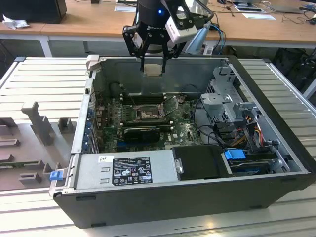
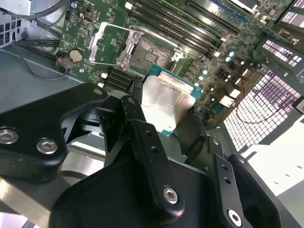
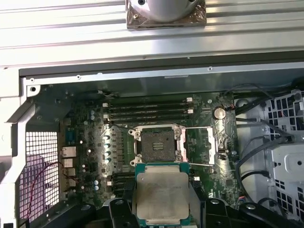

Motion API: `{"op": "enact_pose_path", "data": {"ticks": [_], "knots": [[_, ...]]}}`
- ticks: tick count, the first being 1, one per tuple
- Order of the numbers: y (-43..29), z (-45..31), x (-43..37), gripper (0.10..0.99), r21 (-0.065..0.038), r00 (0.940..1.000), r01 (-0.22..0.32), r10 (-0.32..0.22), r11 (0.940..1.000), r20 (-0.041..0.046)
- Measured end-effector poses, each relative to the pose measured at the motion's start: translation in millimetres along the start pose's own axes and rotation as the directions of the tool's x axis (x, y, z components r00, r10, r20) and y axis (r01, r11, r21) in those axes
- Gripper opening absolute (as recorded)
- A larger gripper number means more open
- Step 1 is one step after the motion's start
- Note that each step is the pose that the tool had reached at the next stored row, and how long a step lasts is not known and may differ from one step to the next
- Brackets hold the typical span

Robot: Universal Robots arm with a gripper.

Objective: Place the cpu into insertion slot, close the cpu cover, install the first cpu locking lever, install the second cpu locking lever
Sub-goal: 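Place the cpu into insertion slot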

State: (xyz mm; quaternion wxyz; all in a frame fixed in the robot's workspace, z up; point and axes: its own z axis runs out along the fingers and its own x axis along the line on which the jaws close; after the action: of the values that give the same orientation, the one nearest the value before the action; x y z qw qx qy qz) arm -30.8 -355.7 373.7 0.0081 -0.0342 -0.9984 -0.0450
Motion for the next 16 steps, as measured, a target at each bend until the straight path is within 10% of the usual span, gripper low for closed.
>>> {"op": "enact_pose_path", "data": {"ticks": [16], "knots": [[0.0,0.0,0.0,0.533,-0.001,0.9983,-0.058,0.058,0.9983,0.0052]]}}
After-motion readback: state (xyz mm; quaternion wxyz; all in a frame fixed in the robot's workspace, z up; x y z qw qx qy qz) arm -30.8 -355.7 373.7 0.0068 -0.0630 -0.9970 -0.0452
